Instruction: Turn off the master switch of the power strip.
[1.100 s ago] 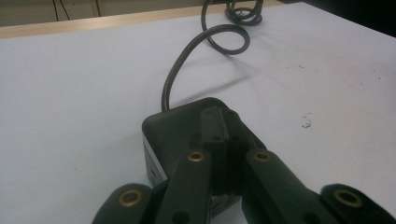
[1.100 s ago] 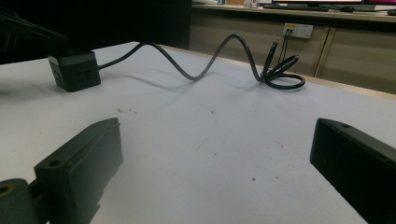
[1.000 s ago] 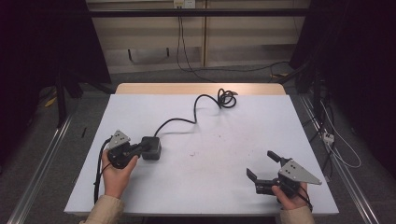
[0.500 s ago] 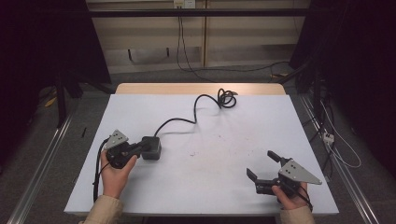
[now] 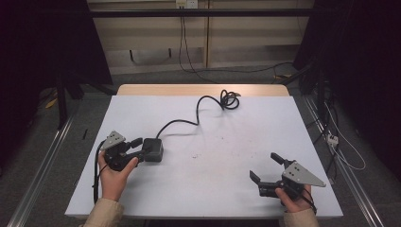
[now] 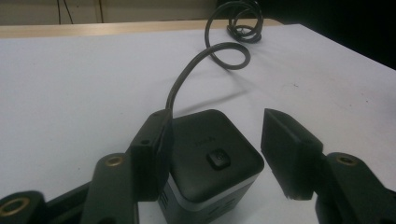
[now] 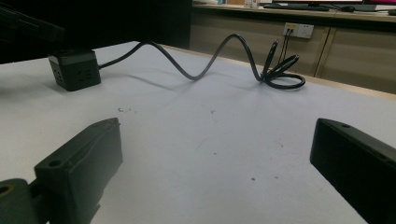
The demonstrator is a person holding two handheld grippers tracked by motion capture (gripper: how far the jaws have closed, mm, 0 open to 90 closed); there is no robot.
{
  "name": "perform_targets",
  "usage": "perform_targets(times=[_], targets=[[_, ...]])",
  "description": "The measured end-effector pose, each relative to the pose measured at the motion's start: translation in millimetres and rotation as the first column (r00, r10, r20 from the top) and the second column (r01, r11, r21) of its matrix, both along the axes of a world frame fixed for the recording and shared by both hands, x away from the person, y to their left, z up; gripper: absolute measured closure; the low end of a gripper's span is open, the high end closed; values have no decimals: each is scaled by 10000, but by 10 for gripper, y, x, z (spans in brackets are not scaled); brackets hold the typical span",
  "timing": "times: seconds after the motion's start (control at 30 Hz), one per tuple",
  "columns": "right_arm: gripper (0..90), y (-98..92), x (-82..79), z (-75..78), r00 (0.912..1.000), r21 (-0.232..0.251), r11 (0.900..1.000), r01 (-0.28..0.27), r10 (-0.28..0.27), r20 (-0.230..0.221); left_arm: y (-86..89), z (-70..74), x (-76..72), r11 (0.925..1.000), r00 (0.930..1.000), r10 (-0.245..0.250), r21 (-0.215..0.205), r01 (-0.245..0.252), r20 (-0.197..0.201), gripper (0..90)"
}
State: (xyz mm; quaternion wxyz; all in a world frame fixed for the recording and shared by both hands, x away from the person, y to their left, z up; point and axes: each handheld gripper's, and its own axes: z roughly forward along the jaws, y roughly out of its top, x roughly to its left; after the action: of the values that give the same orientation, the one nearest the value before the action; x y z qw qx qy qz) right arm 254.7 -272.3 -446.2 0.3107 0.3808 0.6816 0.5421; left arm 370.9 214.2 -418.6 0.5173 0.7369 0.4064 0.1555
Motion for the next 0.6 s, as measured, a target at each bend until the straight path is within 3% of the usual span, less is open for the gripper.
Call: perform_targets(times=[0.27, 0.6], targets=[[22, -2, 1, -2, 10000, -15, 10000, 14, -14, -4, -1, -4, -2, 10000, 9999, 21, -84, -22, -126, 271], [23, -12, -5, -2, 10000, 0, 10000, 36, -36, -23, 37, 7, -49, 9996, 9996, -234, -192, 231, -151, 169]])
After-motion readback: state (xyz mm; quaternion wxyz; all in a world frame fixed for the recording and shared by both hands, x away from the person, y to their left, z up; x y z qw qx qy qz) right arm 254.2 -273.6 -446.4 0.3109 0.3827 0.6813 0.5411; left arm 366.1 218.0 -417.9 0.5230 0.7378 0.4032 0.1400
